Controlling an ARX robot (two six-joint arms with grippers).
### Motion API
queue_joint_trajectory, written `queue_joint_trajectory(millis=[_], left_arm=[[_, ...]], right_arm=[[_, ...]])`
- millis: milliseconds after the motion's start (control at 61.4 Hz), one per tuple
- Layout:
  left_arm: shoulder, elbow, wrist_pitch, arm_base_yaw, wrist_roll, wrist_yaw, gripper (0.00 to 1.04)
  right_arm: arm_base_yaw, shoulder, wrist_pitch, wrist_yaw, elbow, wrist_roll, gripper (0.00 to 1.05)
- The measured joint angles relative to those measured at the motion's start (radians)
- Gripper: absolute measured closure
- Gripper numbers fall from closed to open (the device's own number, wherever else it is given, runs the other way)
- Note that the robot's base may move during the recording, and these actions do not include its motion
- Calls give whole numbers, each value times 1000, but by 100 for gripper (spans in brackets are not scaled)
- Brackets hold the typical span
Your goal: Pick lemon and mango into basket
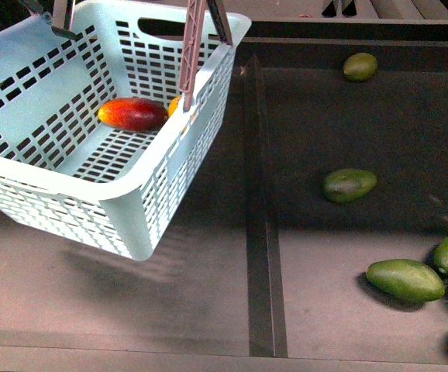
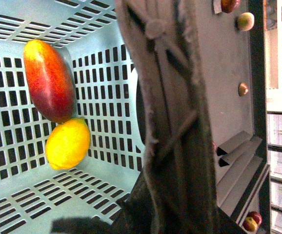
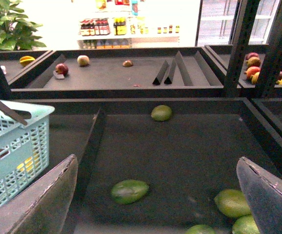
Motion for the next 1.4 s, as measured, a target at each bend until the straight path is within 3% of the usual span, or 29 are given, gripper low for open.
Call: queue_joint_trajectory(millis=[277,553,667,830,911,977,1025,1090,1139,1253,1351,1400], left_arm=[[-10,-96,27,-22,-60,-26,100],[-172,-225,-113,-49,-171,-83,23],[-275,-283,-205,-52,-202,-133,5],[-411,-334,-412,-85,-228,-187,7],[-459,-346,-432,-103,-198,-202,8],[-547,-525,-39,-88,94,-57,20],[-605,-708,312,-66,458,12,30],[-653,-898,713,-28,830,51,44],[-700,-985,882,1,1090,69,53],[-820,-1116,989,56,1390,114,77],[-887,-1208,990,90,1467,159,98],[-917,-1239,989,105,1482,170,101]], right_arm=[[0,0,0,0,0,0,9],[0,0,0,0,0,0,9],[0,0,0,0,0,0,9],[0,0,0,0,0,0,9],[0,0,0,0,0,0,9],[0,0,0,0,0,0,9],[0,0,0,1,0,0,9],[0,0,0,2,0,0,9],[0,0,0,2,0,0,9],[0,0,0,2,0,0,9],[0,0,0,2,0,0,9],[0,0,0,2,0,0,9]])
